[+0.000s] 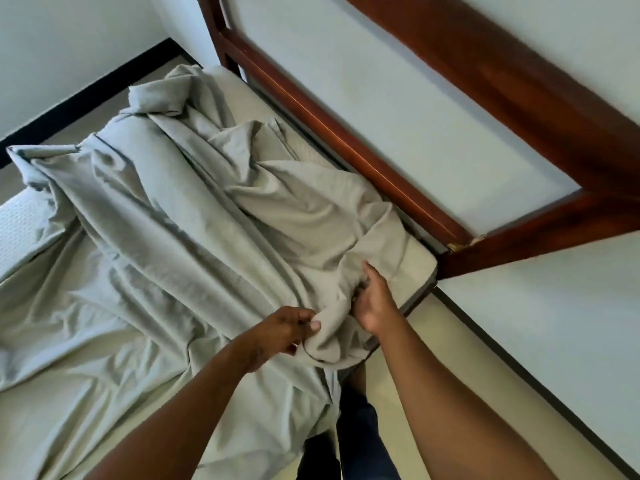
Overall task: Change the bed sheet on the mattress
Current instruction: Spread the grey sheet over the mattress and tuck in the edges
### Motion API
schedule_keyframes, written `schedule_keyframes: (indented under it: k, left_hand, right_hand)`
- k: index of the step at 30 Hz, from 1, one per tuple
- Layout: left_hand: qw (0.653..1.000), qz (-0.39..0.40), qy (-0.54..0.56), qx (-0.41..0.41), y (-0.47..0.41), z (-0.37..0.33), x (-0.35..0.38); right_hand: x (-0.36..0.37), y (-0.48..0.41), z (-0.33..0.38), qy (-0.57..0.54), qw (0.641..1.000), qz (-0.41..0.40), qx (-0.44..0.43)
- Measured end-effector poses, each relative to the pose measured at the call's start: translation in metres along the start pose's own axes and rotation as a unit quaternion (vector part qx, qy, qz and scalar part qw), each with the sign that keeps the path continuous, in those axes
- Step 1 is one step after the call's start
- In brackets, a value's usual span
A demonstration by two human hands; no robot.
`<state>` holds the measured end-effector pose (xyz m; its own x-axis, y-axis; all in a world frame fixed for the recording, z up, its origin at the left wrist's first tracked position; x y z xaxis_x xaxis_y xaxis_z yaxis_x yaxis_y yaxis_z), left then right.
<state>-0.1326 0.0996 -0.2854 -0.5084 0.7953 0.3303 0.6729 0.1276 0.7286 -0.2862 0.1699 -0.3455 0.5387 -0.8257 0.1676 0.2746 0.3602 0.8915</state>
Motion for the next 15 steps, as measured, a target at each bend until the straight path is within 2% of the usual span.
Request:
schedule_keyframes:
  k: [2, 3, 5, 7, 9, 10, 11, 13, 14, 15]
  left_hand:
    - [0.992, -0.084, -0.092, 0.014, -0.001, 0.002, -0.016]
    - [0.989, -0.1, -0.109, 0.022, -0.002, 0.001, -0.017]
    - [0.993, -0.089, -0.077, 0.026, -0.003, -0.006, -0.006]
    - [0.997, -0.05, -0.058, 0.026, -0.008, -0.018, 0.013]
    - [0.998, -0.04, -0.052, 0.02, -0.018, -0.026, 0.026]
    - [0.996, -0.048, -0.076, 0.014, -0.024, -0.025, 0.027]
    - [0.988, -0.056, -0.145, 0.006, -0.031, -0.023, 0.027]
    - [0.931, -0.026, -0.361, -0.05, -0.047, -0.006, 0.026]
    - [0.891, 0.002, -0.442, -0.103, -0.051, 0.007, 0.025]
    - [0.859, 0.028, -0.49, -0.149, -0.051, 0.015, 0.026]
  right_hand:
    - [-0.014, 0.002, 0.027, -0.013, 0.993, -0.111, -0.043]
    - [-0.025, 0.01, 0.041, 0.007, 0.982, -0.178, -0.068]
    - [-0.042, 0.036, 0.076, 0.047, 0.943, -0.282, -0.17]
    - [-0.048, 0.084, 0.109, 0.091, 0.886, -0.336, -0.306]
    - [-0.05, 0.119, 0.116, 0.131, 0.845, -0.338, -0.393]
    - [-0.052, 0.123, 0.106, 0.164, 0.835, -0.335, -0.404]
    - [-0.056, 0.12, 0.093, 0.214, 0.828, -0.336, -0.395]
    - [-0.063, 0.09, 0.057, 0.395, 0.813, -0.296, -0.309]
    - [-0.063, 0.067, 0.033, 0.527, 0.786, -0.221, -0.235]
    - [-0.061, 0.047, 0.001, 0.634, 0.751, -0.107, -0.15]
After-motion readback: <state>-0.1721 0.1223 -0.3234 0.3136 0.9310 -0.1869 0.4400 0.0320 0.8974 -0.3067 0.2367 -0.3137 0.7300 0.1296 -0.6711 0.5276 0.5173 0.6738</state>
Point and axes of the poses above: each hand's wrist, its own y-axis away from the middle knuckle, its own x-axis out of the palm, z = x × y, the point moved 9 cm from there along -y, towards the middle knuckle, and after that the axes turned 14 degrees about y, right-handed, at the moved point
